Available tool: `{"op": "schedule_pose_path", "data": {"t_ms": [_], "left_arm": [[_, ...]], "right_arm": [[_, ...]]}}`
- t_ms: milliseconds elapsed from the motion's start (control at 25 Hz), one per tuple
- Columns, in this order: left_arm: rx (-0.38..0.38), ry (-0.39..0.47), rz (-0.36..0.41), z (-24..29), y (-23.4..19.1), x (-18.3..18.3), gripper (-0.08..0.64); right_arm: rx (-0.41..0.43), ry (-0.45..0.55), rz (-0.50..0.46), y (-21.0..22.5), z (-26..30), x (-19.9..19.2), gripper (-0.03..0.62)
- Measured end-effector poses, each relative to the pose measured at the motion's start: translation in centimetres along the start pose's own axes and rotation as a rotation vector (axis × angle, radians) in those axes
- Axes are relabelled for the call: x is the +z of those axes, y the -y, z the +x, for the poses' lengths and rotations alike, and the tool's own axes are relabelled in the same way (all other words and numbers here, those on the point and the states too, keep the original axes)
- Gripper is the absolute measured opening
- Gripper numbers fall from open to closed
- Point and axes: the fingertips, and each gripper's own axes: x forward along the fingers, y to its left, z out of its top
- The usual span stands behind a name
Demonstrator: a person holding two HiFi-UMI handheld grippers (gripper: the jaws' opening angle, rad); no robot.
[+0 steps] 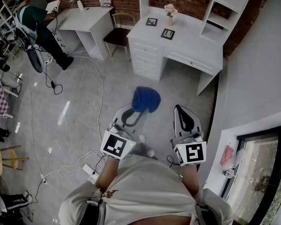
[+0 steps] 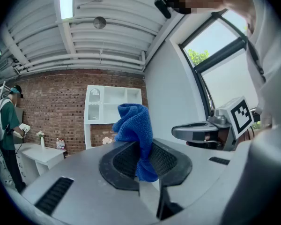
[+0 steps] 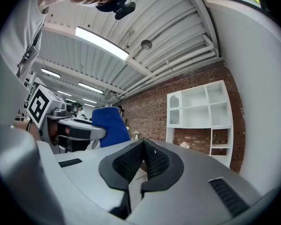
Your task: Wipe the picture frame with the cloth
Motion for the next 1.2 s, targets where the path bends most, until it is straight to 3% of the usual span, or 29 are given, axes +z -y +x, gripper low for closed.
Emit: {"op": "schedule_pose_path", "data": {"t_ms": [280, 560, 1200], "left_arm": [[-0.003, 0.005, -0.009, 1.7, -1.5, -0.8, 0.051], [-0.014, 0.005, -0.014, 4.3, -3.3, -1.6, 0.05], [-0.051, -0.006, -0.024, 11.6, -11.8, -2.9, 0.051]], "right_arm": [[-0.025, -0.012, 0.036, 1.3, 1.8, -0.6, -0.003], [-0.039, -0.055, 0.011, 2.6, 4.1, -2.0, -0.003], [-0.062, -0.128, 0.029, 5.5, 14.2, -4.8, -0.003]]}}
